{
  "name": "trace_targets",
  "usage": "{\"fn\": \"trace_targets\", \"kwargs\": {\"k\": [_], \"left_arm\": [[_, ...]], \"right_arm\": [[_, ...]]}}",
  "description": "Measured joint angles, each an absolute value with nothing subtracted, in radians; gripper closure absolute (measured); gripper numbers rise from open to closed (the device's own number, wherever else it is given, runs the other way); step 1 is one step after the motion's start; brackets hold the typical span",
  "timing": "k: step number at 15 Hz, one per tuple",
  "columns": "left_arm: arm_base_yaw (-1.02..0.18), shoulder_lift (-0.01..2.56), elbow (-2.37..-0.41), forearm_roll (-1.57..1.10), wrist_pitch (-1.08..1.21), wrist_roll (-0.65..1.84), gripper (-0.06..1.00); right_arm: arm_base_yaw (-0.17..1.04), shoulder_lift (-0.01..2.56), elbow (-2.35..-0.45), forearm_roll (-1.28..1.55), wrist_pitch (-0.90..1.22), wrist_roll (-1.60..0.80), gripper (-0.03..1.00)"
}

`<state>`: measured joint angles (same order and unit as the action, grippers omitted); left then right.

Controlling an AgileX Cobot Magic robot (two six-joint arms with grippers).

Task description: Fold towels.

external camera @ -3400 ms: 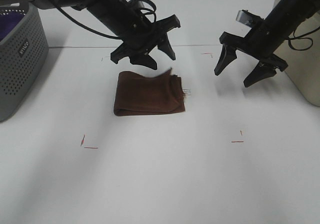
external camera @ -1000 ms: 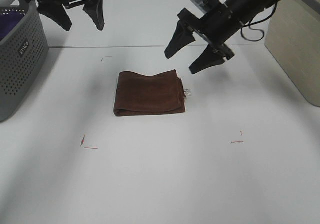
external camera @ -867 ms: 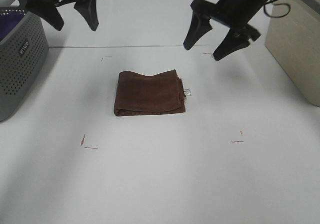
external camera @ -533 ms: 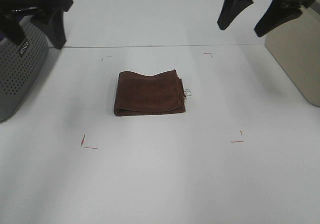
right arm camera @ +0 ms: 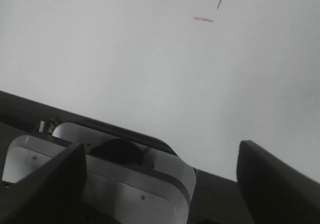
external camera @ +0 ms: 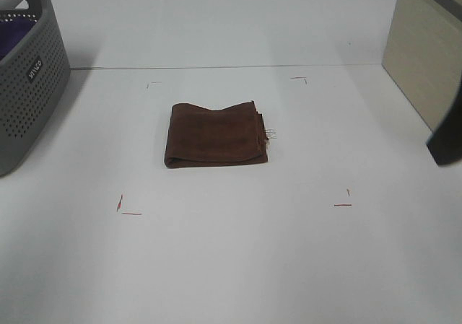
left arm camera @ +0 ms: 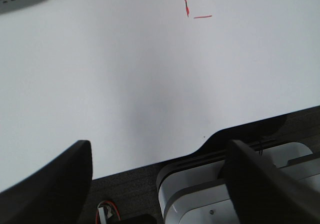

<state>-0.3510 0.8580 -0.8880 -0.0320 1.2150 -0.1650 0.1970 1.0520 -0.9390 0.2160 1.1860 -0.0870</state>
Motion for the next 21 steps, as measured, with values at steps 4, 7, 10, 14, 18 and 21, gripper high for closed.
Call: {"fn": "trace_targets", "kwargs": {"k": [4,7,10,14,18,21], "left_arm": [[-0.351,0.505,-0.673,-0.022,1.213,-0.158,0.24],[-0.351,0.309,-0.570,-0.021,1.184,-0.147,0.24],[-0.351,0.229,-0.526,-0.023,1.102,-0.078,0.24],[-0.351,0.227,-0.505,-0.033,1.057,0.008,0.24],[-0.351,0.227,-0.504,-0.082,1.057,0.071,0.24],[-0.351,0.227,-0.504,-0.144,1.057,0.146,0.24]], "right_arm": [[0.197,0.717,-0.641,0.153,1.172,-0.085,0.19],[0.197,0.476,-0.547,0.098,1.167,-0.043,0.19],[0.197,0.300,-0.514,0.064,1.092,-0.041,0.19],[0.197,0.251,-0.504,0.056,1.072,-0.041,0.19],[0.197,0.251,-0.504,0.056,1.071,-0.041,0.19],[0.197,0.251,-0.504,0.056,1.071,-0.041,0.19]]}}
